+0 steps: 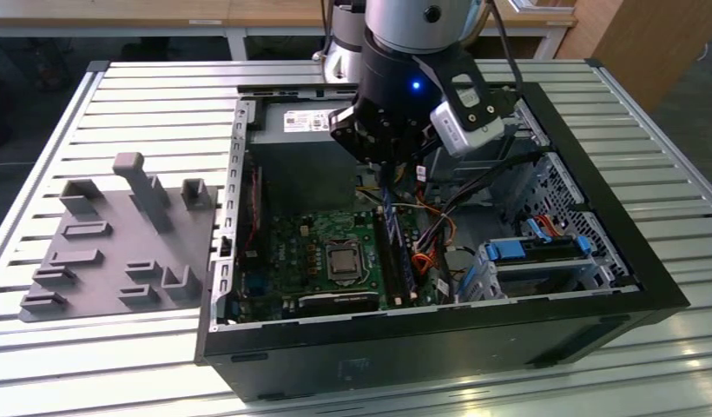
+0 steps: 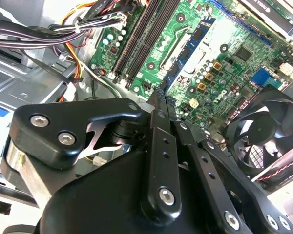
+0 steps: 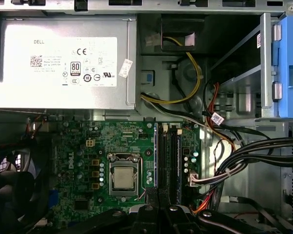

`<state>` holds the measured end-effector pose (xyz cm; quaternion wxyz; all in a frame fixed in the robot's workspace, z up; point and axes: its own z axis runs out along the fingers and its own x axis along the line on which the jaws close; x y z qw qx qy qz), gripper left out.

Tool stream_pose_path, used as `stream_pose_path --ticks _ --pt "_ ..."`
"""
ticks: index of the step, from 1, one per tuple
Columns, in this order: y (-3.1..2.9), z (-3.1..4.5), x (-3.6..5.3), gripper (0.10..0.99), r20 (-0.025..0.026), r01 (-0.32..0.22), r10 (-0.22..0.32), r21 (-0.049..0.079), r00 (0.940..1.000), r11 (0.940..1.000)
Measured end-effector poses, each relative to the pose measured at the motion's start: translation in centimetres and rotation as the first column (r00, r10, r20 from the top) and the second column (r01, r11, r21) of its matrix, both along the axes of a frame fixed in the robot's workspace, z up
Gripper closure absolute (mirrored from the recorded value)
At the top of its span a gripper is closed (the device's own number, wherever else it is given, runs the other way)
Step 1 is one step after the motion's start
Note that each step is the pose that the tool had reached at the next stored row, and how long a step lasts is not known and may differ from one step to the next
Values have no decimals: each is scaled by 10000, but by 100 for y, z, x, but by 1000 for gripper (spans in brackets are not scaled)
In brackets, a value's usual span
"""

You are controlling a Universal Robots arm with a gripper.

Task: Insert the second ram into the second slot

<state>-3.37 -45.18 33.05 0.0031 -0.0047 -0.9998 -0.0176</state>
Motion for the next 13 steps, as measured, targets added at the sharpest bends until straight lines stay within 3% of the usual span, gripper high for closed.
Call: stream_pose_path --ticks 13 --pt "0 -42 0 973 0 0 0 1 10000 10000"
